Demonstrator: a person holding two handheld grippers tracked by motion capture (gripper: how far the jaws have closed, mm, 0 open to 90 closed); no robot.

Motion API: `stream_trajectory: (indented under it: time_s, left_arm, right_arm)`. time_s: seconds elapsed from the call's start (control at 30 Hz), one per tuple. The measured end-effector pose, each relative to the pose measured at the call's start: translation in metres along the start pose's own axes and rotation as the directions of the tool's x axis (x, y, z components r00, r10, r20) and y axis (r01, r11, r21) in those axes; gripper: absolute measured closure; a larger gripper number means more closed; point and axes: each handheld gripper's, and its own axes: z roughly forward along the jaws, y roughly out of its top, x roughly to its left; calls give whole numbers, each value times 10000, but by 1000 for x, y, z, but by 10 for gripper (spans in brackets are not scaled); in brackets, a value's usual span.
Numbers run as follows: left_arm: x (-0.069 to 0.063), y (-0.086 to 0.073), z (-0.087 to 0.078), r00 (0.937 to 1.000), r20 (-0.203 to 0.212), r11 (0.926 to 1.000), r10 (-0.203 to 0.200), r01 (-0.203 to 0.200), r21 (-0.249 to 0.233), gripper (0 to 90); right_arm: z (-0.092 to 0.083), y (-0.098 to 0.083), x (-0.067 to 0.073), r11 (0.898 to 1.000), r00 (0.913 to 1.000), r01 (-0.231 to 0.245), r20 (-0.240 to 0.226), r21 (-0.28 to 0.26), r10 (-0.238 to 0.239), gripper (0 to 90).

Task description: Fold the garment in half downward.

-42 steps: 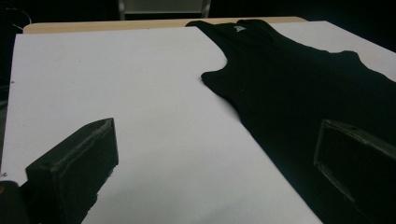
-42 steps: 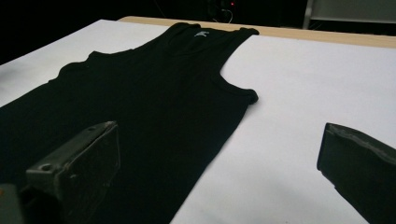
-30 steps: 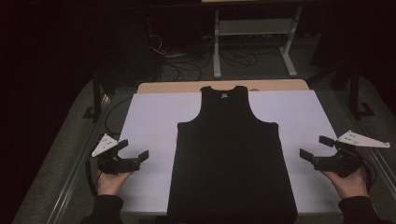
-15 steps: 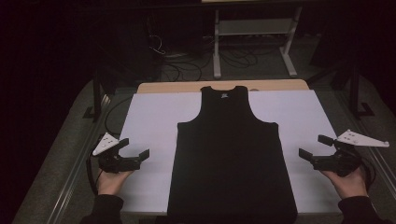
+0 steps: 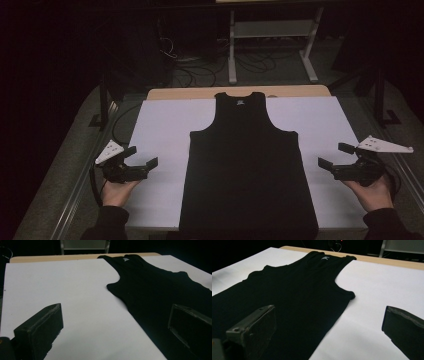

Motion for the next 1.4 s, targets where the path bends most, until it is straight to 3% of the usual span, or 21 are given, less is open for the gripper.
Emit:
stream_trajectory:
  time_s: [0.37, 0.87, 1.4]
  left_arm:
    - [-3, 9, 10, 9989, 234, 9986, 415, -422, 311, 0]
    - [-2, 18, 25, 9979, 540, 9981, 367, -392, 467, 0]
    - [-8, 40, 31, 9944, 690, 9955, 801, -833, 450, 0]
  right_arm:
    - [-3, 11, -6, 9998, 9999, 127, 22, 176, -128, 0]
    - [5, 30, -4, 9990, 9987, 347, -387, 294, -335, 0]
    - [7, 55, -7, 9973, 9964, 713, -477, 194, -704, 0]
